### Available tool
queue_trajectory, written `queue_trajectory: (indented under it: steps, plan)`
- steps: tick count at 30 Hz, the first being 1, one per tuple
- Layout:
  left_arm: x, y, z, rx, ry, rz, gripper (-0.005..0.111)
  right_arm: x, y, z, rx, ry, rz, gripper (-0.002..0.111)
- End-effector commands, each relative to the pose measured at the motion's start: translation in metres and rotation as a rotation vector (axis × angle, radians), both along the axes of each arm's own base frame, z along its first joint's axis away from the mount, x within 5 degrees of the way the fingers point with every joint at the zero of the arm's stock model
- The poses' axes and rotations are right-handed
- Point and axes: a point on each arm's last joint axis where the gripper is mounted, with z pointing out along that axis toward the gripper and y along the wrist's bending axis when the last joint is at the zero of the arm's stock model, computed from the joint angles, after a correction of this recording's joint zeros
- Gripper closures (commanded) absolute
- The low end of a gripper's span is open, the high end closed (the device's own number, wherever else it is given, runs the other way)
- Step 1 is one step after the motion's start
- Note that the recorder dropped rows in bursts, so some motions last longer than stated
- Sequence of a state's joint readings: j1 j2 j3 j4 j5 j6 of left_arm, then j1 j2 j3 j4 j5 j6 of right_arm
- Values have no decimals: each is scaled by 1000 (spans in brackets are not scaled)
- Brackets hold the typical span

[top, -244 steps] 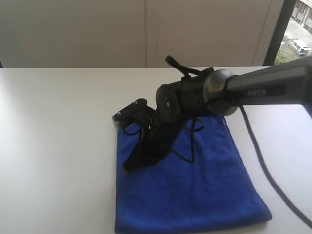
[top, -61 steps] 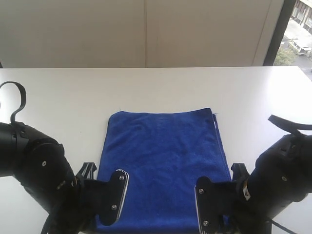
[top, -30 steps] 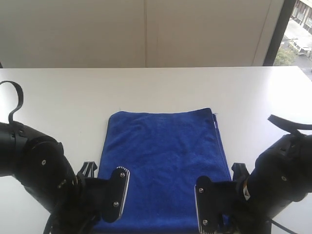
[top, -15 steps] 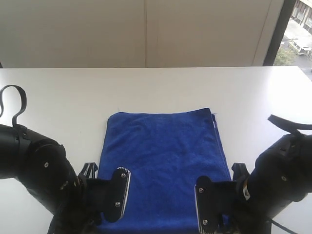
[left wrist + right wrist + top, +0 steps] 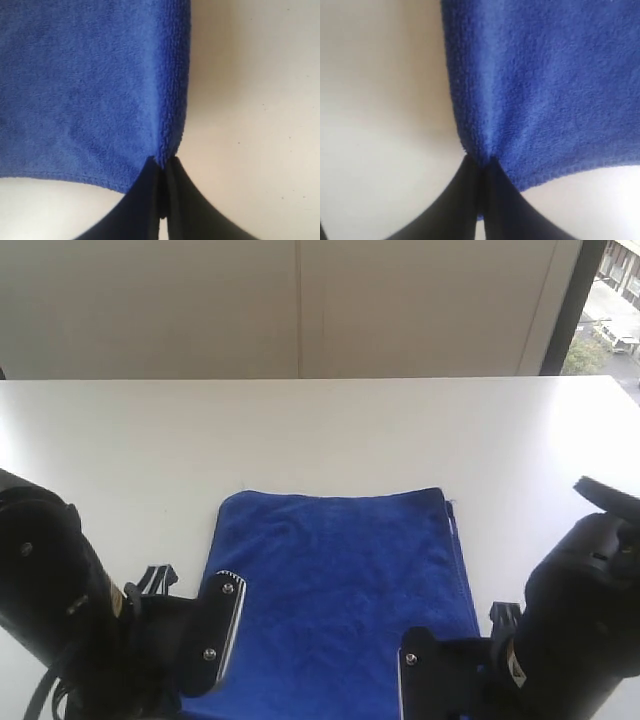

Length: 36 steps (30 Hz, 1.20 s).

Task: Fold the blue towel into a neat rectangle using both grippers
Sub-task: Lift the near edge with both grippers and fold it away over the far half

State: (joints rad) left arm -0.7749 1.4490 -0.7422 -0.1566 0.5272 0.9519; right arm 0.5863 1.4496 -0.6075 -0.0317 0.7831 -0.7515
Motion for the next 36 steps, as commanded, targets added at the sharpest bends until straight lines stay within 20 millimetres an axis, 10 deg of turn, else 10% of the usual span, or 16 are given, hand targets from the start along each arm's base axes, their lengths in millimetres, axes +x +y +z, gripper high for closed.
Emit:
queue_trajectory:
  steps: [1,12,36]
  plan:
    - [-9,5,14,-10,14,2,107,-7,2,14,19,-36,-77,108]
    - [3,1,24,-96,-159,-3,107,22,-3,57,17,-368,-258,108]
    - [53,6,28,-259,-428,192,107,64,2,42,-12,-642,-385,108]
